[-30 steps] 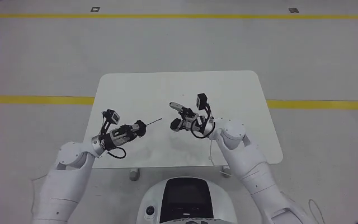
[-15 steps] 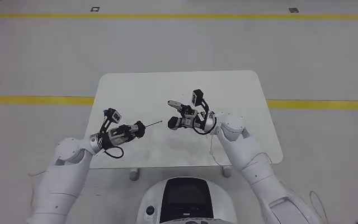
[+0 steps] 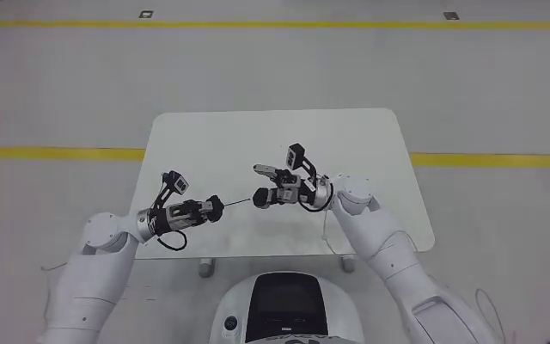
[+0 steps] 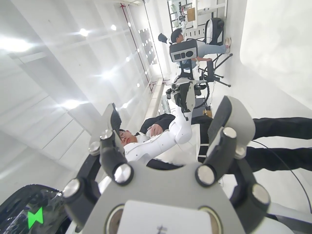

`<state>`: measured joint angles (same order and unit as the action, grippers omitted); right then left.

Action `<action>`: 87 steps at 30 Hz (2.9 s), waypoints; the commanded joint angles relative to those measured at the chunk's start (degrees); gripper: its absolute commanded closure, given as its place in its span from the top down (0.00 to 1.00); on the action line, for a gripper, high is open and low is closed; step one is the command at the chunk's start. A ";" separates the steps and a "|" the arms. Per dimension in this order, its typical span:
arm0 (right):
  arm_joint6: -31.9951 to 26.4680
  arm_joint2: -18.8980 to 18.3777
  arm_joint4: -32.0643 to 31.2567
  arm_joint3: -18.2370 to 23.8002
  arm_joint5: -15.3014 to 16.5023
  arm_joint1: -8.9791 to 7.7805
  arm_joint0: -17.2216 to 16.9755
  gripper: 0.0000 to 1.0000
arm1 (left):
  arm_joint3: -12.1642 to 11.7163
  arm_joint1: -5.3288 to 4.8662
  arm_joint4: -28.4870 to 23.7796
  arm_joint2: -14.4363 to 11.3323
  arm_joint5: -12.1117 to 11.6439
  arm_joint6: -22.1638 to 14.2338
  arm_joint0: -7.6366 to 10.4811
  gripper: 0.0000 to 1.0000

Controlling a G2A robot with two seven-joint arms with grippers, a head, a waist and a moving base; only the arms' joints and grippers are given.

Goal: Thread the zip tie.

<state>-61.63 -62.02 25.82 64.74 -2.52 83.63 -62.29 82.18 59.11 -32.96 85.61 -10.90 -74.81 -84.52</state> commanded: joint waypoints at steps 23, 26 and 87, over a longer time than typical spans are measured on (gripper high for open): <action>-1.68 2.08 -1.47 1.65 0.44 -1.43 -1.20 0.29 | -0.01 0.01 0.01 0.01 0.03 0.06 0.01 0.00; -1.22 1.93 -1.60 2.46 0.26 -1.71 -1.68 0.24 | -0.01 0.01 0.01 0.01 0.03 0.06 0.01 0.00; 5.81 3.63 2.81 4.77 1.52 -4.20 -3.34 0.00 | -0.01 0.01 0.01 0.01 0.03 0.06 0.01 1.00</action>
<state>-56.08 -58.47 28.48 69.66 -1.14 79.41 -65.59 82.17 59.12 -32.96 85.61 -10.87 -74.75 -84.51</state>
